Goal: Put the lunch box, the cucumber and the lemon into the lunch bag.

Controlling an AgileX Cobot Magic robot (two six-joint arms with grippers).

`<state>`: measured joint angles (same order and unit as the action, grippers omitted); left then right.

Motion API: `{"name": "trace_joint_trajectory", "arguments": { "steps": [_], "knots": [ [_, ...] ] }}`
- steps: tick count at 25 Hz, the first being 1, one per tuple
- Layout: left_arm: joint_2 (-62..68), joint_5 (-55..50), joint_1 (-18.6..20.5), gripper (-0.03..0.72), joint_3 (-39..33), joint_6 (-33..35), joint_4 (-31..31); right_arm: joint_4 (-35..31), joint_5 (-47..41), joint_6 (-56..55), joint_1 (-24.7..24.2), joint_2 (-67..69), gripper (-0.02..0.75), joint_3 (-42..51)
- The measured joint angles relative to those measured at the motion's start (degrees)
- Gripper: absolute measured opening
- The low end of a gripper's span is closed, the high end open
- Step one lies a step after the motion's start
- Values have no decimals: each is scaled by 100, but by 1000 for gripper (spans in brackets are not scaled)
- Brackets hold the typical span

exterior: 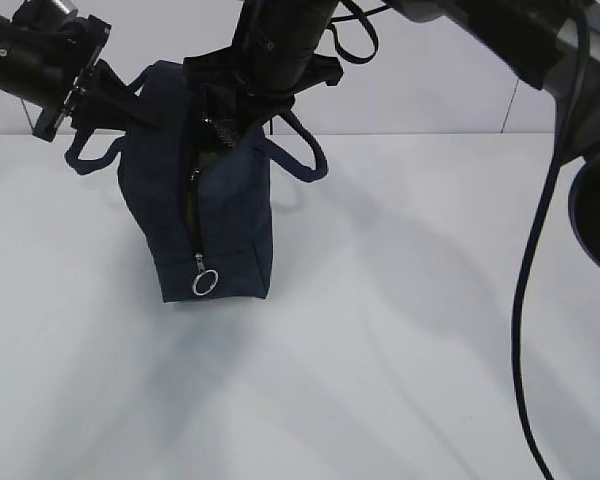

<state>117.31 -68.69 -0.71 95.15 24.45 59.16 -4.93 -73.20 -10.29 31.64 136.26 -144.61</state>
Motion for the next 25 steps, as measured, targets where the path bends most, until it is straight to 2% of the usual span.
{"name": "trace_joint_trajectory", "arguments": {
  "steps": [9,15,25],
  "knots": [
    [225,64,-475,-8,0,-51,840,612,0,-74,-34,-483,18,992],
    [248,102,-910,-8,0,-72,1053,806,-24,-82,-172,-851,18,1312],
    [740,119,-1038,-8,0,-151,1722,1159,-24,-117,-285,-1065,18,1762]
  ]
}}
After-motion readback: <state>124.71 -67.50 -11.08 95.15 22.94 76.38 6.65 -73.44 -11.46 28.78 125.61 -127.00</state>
